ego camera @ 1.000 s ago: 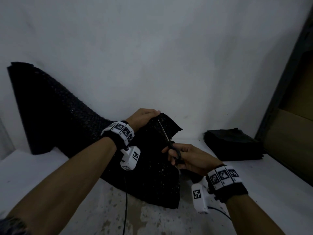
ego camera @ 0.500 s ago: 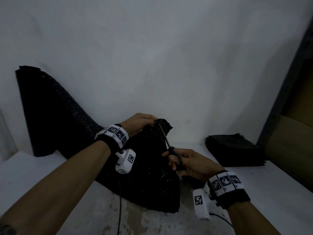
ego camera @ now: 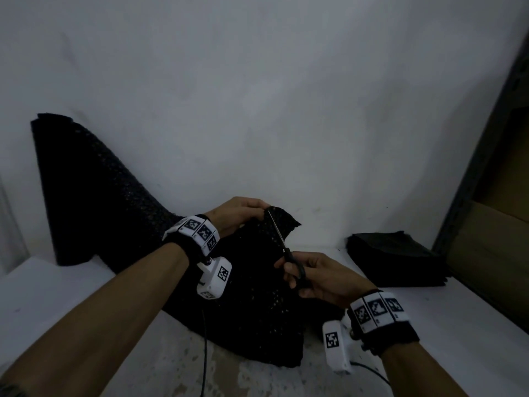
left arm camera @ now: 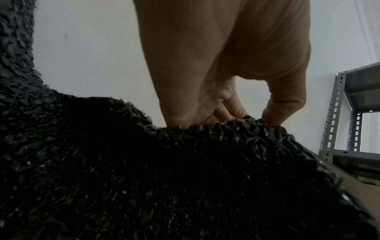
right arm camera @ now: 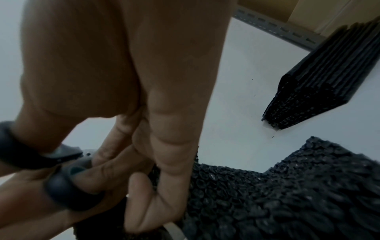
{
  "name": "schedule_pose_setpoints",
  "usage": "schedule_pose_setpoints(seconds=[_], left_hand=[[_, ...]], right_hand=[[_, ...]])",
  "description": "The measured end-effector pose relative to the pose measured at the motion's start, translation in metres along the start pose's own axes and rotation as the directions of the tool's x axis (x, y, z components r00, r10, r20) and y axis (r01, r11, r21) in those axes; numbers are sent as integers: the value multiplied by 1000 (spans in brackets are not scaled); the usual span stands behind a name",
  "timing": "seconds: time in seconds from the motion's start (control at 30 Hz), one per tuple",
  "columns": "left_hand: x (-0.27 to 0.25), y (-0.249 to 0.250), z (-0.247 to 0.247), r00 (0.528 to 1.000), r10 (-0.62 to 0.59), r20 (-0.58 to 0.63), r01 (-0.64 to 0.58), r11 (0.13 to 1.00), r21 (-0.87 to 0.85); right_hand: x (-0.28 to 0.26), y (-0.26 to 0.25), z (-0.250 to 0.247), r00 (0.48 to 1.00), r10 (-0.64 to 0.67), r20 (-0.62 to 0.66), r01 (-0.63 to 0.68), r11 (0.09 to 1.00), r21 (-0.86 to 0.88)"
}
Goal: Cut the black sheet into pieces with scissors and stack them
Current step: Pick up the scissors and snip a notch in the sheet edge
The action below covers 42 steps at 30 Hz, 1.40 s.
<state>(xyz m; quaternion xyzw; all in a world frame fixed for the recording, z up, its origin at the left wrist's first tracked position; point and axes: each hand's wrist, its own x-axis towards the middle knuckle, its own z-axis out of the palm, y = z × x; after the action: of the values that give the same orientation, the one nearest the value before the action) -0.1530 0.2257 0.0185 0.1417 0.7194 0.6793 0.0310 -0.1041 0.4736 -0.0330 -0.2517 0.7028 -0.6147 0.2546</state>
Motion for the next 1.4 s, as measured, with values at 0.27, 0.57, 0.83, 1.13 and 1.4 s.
schedule_pose_setpoints(seconds=[0.27, 0.57, 0.83, 1.13, 1.4], left_hand=[[-3, -1, 1, 999, 25, 22, -26, 1000, 18], [-3, -5, 0, 999, 13, 41, -13, 1000, 6], [-8, -5, 3, 998, -11, 54, 10, 1000, 17], [-9, -5, 2, 1000, 2, 4, -3, 992, 129], [1, -23, -8, 967, 218, -133, -81, 756, 649]], right_hand=[[3, -7, -1, 1000, -11, 8, 11, 1000, 0], [6, -7, -1, 1000, 7, -7, -7, 1000, -2], [9, -11, 2, 1000, 6, -7, -6, 1000, 15], [10, -12, 4, 998, -34, -48, 34, 999, -5], [22, -8, 0, 932, -193, -308, 190, 981, -38]])
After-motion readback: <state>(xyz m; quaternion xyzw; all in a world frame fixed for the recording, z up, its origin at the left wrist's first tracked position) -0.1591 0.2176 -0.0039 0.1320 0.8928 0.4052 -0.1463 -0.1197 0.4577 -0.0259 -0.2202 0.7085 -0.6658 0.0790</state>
